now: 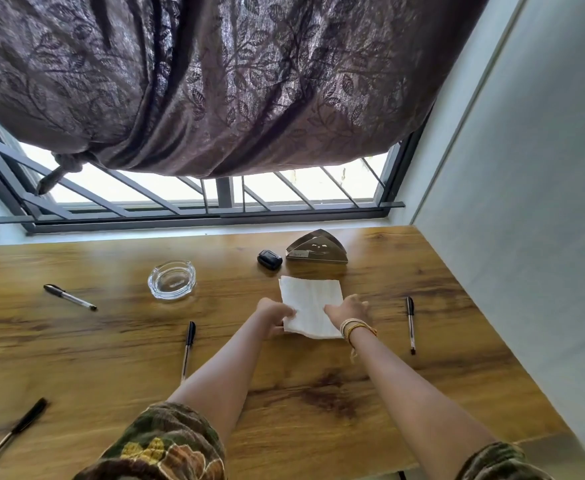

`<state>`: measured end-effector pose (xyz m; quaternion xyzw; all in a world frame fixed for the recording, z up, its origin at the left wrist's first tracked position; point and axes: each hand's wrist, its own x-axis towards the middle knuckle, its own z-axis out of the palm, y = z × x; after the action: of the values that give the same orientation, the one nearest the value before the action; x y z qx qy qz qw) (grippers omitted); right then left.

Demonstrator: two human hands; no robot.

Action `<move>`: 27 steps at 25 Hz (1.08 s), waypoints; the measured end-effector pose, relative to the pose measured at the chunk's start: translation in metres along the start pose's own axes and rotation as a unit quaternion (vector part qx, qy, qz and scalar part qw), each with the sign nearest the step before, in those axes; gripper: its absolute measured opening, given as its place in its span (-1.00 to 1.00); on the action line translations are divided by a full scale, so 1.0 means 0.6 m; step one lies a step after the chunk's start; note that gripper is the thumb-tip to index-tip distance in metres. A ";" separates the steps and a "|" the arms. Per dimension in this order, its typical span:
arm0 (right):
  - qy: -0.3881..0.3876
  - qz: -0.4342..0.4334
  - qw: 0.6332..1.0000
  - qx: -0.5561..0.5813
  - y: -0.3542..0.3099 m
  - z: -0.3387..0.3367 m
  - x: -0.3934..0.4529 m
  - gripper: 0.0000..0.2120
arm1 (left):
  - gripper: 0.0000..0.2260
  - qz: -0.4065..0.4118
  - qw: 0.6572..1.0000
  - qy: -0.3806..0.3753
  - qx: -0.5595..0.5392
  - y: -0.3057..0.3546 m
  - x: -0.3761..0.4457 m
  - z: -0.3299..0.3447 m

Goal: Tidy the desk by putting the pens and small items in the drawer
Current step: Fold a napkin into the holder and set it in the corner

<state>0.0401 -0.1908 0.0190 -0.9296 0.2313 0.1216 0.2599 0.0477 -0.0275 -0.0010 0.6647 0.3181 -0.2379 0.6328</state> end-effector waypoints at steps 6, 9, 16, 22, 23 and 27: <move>-0.007 0.002 0.999 0.051 0.010 0.000 0.007 -0.44 | -0.43 -0.025 0.979 -0.060 -0.193 -0.001 -0.020 0.009; -0.011 0.022 0.993 0.119 0.011 -0.002 0.002 -0.46 | -0.50 -0.002 0.959 -0.094 -0.265 -0.004 -0.038 0.019; -0.202 0.140 0.796 0.553 -0.008 -0.027 -0.008 -0.62 | -0.57 0.049 0.910 -0.167 -0.375 0.007 -0.063 0.037; -0.239 0.114 0.713 0.649 -0.018 -0.049 -0.030 -0.86 | -0.66 0.076 0.904 -0.201 -0.371 0.004 -0.077 0.027; -0.241 0.118 0.706 0.655 -0.016 -0.047 -0.027 -0.84 | -0.65 0.074 0.905 -0.198 -0.369 0.002 -0.077 0.023; -0.284 0.193 0.730 0.591 -0.006 -0.031 -0.010 -0.55 | -0.60 0.060 0.910 -0.186 -0.366 -0.003 -0.075 0.017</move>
<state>0.0385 -0.1956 0.0381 -0.4457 0.3466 0.2666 0.7811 0.0165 -0.0430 0.0294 0.3478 0.2188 -0.1854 0.8926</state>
